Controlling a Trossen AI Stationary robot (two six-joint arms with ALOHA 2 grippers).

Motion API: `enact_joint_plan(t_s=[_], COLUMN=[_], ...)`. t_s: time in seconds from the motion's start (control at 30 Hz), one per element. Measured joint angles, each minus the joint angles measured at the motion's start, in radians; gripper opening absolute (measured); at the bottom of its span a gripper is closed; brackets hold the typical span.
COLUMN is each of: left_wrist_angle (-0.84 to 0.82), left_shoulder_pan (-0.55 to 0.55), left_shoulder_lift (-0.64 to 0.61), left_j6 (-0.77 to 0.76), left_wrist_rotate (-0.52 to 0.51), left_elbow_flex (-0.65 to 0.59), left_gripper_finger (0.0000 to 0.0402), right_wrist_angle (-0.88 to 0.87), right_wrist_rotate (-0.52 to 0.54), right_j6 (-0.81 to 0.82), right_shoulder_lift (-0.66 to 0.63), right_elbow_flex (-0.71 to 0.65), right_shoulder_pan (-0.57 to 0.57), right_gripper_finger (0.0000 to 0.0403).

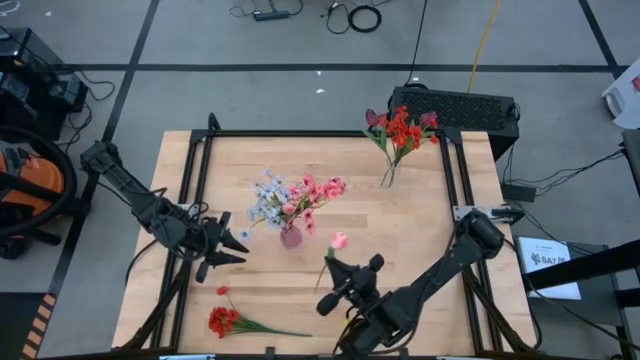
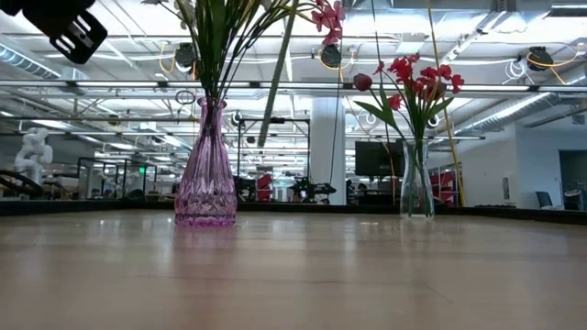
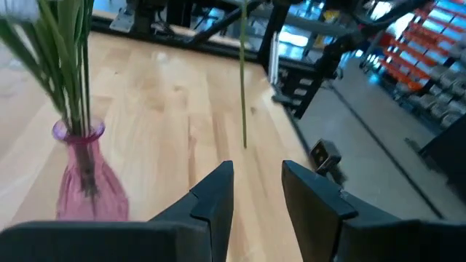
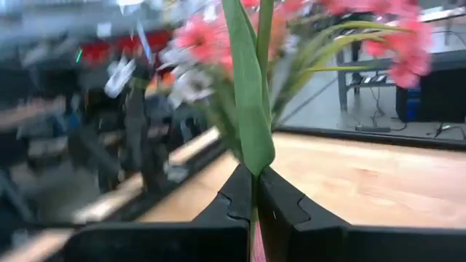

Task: Sort flowers into vase by color
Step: Put the pink flower into the purple vase

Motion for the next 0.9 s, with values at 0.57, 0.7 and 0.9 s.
enact_joint_plan(t_s=[0.57,0.7,0.9], left_wrist_angle=[-0.076,-0.073,-0.072], left_shoulder_pan=[0.159,0.198,0.257], left_shoulder_lift=[0.000,0.000,0.000], left_j6=[0.009,0.026,0.036], left_wrist_rotate=[-0.012,-0.013,-0.013], left_elbow_flex=[0.000,0.000,0.000], left_gripper_finger=[0.0125,0.0125,0.0125], right_wrist_angle=[-0.134,-0.045,0.151], right_wrist_rotate=[0.066,-0.044,-0.297], right_j6=[0.338,0.114,-0.274], right_shoulder_lift=[-0.045,-0.051,-0.050], right_elbow_flex=[-0.187,-0.187,-0.208], right_shoulder_pan=[-0.057,-0.096,-0.139], right_gripper_finger=[0.0000,0.0000,0.0000])
